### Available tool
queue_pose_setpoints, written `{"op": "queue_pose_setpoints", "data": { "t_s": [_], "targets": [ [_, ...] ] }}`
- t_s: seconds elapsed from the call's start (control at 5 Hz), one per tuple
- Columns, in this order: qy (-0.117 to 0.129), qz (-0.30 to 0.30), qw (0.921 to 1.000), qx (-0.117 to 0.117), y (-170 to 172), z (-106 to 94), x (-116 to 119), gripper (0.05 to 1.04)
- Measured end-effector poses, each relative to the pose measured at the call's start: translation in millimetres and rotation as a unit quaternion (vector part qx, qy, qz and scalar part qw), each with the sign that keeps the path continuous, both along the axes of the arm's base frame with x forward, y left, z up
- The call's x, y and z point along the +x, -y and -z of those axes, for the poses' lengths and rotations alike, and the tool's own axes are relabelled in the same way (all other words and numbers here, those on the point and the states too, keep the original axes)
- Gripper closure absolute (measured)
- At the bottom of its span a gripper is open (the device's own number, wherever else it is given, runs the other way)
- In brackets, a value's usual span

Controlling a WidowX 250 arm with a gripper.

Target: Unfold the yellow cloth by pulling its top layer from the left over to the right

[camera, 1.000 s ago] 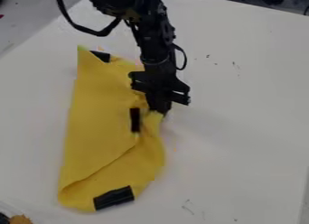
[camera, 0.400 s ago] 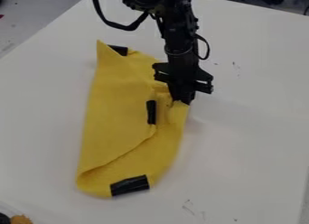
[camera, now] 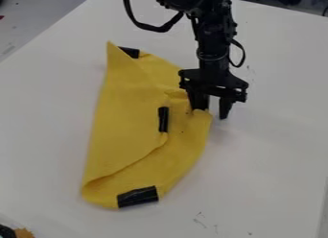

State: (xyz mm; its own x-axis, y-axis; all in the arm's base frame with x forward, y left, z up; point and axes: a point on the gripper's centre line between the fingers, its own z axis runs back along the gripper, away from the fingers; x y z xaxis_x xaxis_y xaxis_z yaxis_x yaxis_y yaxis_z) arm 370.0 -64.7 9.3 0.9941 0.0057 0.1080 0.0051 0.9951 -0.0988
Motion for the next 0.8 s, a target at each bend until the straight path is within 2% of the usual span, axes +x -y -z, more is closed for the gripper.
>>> {"op": "queue_pose_setpoints", "data": {
  "t_s": [0.2, 0.4, 0.6, 0.8],
  "targets": [
    [-0.002, -0.004, 1.0000, 0.000, 14.8, -6.2, 1.8, 0.071],
    [0.008, 0.008, 0.9999, 0.010, 24.8, -13.6, 6.9, 0.075],
    [0.014, 0.015, 0.9992, 0.033, 23.7, -19.0, 10.9, 0.081],
    [0.011, 0.034, 0.9981, 0.049, 19.7, -22.7, 12.0, 0.081]
  ]
}}
